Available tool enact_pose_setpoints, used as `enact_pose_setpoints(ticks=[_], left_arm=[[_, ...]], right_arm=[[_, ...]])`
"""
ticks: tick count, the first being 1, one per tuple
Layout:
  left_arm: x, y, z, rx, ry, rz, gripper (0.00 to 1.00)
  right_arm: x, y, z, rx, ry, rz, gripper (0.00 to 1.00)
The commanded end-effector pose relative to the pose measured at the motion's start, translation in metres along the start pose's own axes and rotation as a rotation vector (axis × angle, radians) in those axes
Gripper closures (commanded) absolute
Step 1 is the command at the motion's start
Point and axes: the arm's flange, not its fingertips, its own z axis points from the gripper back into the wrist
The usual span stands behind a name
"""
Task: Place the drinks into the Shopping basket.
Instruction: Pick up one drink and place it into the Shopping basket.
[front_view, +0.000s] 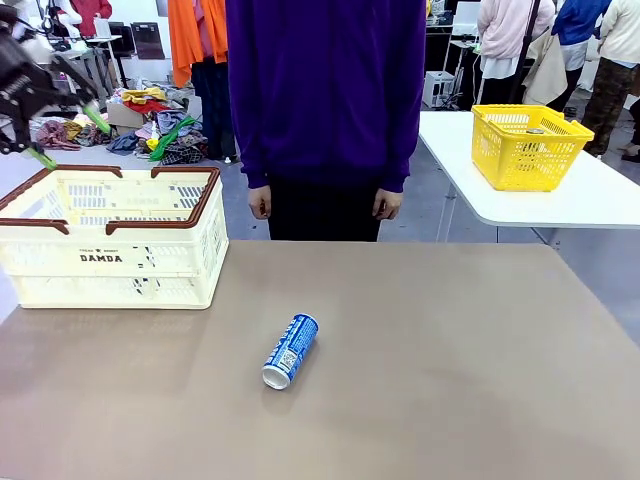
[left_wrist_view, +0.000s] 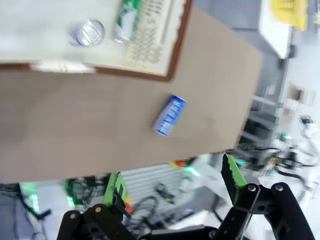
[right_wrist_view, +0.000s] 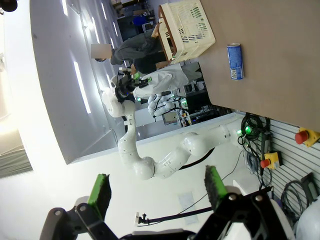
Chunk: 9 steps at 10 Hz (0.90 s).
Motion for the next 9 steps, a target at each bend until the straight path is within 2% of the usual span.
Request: enact_pose_setpoints(ticks=[1, 2, 3, 4, 5, 6, 7, 8, 9], left_arm=[[-0.050, 0.043, -0.006, -0.283, -0.002, 0.023, 0.00], [-0.070, 0.064, -0.002, -0.414, 0.017, -0.027, 0.00], [-0.081, 0.088, -0.004, -0.565, 0.084, -0.087, 0.00], [-0.080, 0.111, -0.017, -0.608, 0.132, -0.117, 0.00], [-0.069, 0.143, -0.031, -0.633, 0.159, -0.111, 0.00], [-0.044, 0.170, -0.042, -0.646, 0.149, -0.003, 0.00], [-0.007, 0.198, -0.045, -0.644, 0.266, -0.044, 0.00], [-0.081, 0.149, -0.034, -0.652, 0.110, -0.060, 0.00], [-0.081, 0.149, -0.034, -0.652, 0.110, -0.060, 0.00]], right_arm=[[-0.002, 0.003, 0.001, 0.004, -0.002, 0.009, 0.00], [-0.002, 0.003, 0.001, 0.004, -0.002, 0.009, 0.00], [-0.002, 0.003, 0.001, 0.004, -0.002, 0.009, 0.00], [-0.002, 0.003, 0.001, 0.004, -0.002, 0.009, 0.00], [-0.002, 0.003, 0.001, 0.004, -0.002, 0.009, 0.00], [-0.002, 0.003, 0.001, 0.004, -0.002, 0.009, 0.00], [-0.002, 0.003, 0.001, 0.004, -0.002, 0.009, 0.00], [-0.002, 0.003, 0.001, 0.004, -0.002, 0.009, 0.00], [-0.002, 0.003, 0.001, 0.004, -0.002, 0.009, 0.00]])
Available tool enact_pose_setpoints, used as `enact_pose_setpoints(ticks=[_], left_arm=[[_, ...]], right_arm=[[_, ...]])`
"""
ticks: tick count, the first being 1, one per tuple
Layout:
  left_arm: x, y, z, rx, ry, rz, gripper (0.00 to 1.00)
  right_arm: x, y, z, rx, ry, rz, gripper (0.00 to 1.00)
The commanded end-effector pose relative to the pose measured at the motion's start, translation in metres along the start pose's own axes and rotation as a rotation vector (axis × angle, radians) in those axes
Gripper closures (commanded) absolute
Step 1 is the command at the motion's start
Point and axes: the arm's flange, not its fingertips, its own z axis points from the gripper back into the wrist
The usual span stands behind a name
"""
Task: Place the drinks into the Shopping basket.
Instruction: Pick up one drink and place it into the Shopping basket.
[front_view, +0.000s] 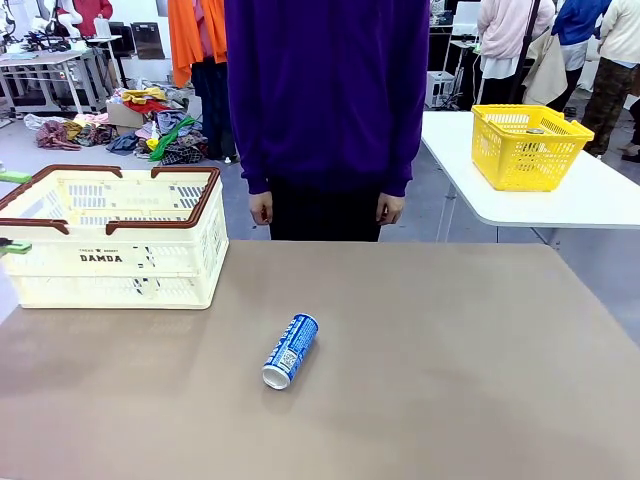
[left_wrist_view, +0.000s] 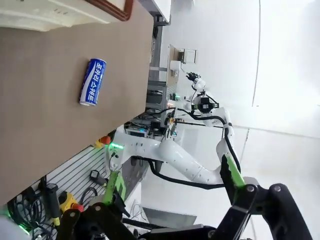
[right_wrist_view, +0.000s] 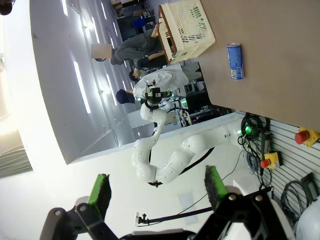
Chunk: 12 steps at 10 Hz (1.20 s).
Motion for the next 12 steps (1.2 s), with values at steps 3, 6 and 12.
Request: enact_pose_setpoints(ticks=[3, 6, 12], left_arm=[[-0.0276, -0.0351, -0.0099, 0.015, -0.042, -0.027, 0.00], [-0.0276, -0.0351, -0.0099, 0.015, -0.042, -0.027, 0.00], [-0.0276, -0.0351, -0.0099, 0.015, -0.042, -0.027, 0.00]], right_arm=[[-0.0016, 0.0026, 0.0005, 0.004, -0.002, 0.008, 0.00], [-0.0016, 0.0026, 0.0005, 0.004, -0.002, 0.008, 0.00], [-0.0016, 0.0026, 0.0005, 0.004, -0.002, 0.008, 0.00]])
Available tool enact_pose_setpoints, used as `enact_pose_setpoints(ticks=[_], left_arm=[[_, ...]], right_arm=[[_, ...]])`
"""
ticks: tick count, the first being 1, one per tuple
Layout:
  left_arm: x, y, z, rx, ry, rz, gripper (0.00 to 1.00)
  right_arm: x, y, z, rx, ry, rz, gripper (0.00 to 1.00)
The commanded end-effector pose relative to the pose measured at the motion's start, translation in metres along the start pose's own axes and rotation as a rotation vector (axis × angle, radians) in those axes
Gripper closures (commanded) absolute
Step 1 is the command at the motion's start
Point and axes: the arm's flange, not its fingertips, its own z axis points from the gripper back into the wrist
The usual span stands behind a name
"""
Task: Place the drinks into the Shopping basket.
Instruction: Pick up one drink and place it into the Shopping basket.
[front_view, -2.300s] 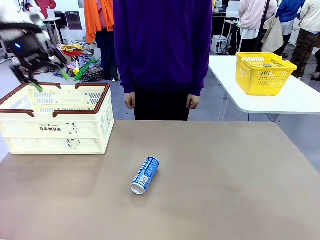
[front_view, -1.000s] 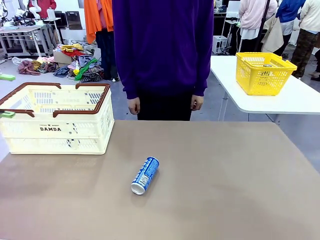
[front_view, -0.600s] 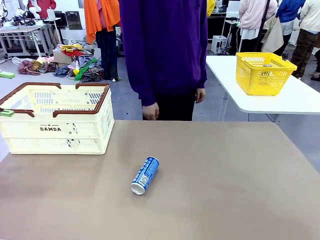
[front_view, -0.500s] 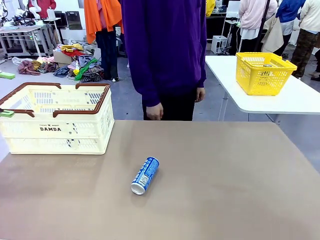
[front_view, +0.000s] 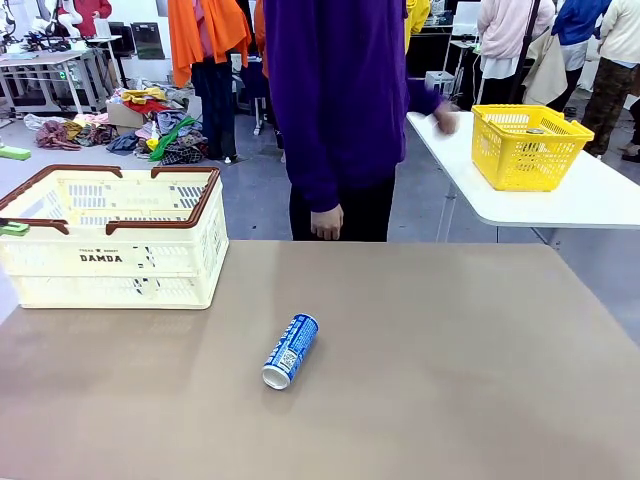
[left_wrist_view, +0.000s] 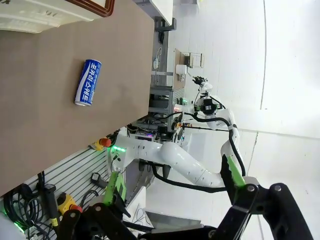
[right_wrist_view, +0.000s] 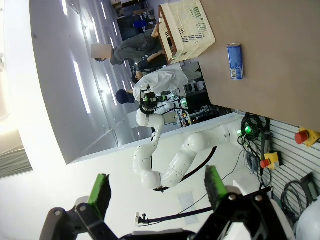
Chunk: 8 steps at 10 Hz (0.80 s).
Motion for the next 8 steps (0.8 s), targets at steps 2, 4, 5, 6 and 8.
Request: enact_pose_setpoints(ticks=[2, 4, 5, 6, 8], left_arm=[[-0.001, -0.001, -0.002, -0.021, -0.008, -0.004, 0.00], [-0.001, -0.030, -0.029, 0.135, 0.009, -0.032, 0.00], [-0.009, -0.067, -0.076, 0.261, 0.027, -0.060, 0.00], [-0.022, -0.096, -0.125, 0.394, 0.134, -0.118, 0.00], [-0.039, -0.117, -0.228, 0.784, 0.144, -0.167, 0.00]], right_arm=[[-0.002, 0.003, 0.000, 0.004, -0.002, 0.008, 0.00], [-0.002, 0.003, 0.000, 0.004, -0.002, 0.008, 0.00], [-0.002, 0.003, 0.000, 0.004, -0.002, 0.008, 0.00], [-0.002, 0.003, 0.000, 0.004, -0.002, 0.008, 0.00], [-0.002, 0.003, 0.000, 0.004, -0.002, 0.008, 0.00]])
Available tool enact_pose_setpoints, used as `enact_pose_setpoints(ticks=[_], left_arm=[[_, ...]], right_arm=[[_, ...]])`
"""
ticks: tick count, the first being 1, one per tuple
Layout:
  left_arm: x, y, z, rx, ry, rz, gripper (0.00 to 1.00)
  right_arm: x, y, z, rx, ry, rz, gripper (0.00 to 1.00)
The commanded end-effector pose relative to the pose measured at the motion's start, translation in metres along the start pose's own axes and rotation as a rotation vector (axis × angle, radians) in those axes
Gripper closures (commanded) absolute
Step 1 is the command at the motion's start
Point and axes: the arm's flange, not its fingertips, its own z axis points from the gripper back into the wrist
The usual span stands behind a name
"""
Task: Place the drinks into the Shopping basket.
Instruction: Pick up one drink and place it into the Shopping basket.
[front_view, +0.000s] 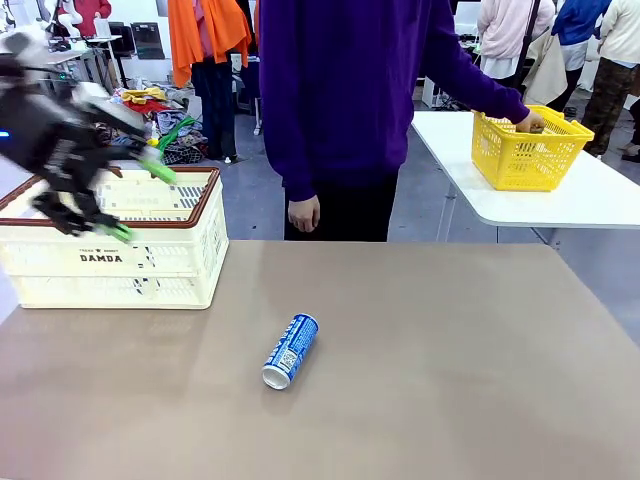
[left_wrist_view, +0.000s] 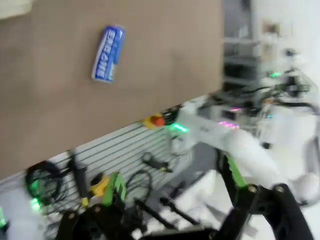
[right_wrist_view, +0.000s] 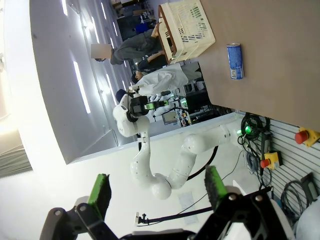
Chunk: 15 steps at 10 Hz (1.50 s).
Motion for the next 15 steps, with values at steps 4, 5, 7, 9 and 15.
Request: enact_pose_setpoints(ticks=[4, 5, 7, 9, 15], left_arm=[[0.015, -0.044, -0.127, 0.603, -0.051, -0.283, 0.00], [-0.012, -0.053, -0.112, 0.476, 0.067, -0.206, 0.00], [-0.012, -0.053, -0.112, 0.476, 0.067, -0.206, 0.00], [0.001, -0.042, -0.141, 0.563, 0.075, -0.255, 0.00], [-0.043, 0.026, 0.186, 0.165, 0.028, -0.201, 0.00]], right_arm=[[-0.002, 0.003, 0.001, 0.005, -0.003, 0.008, 0.00], [-0.002, 0.003, 0.001, 0.005, -0.003, 0.008, 0.00], [-0.002, 0.003, 0.001, 0.005, -0.003, 0.008, 0.00], [-0.002, 0.003, 0.001, 0.005, -0.003, 0.008, 0.00], [-0.002, 0.003, 0.001, 0.005, -0.003, 0.008, 0.00]])
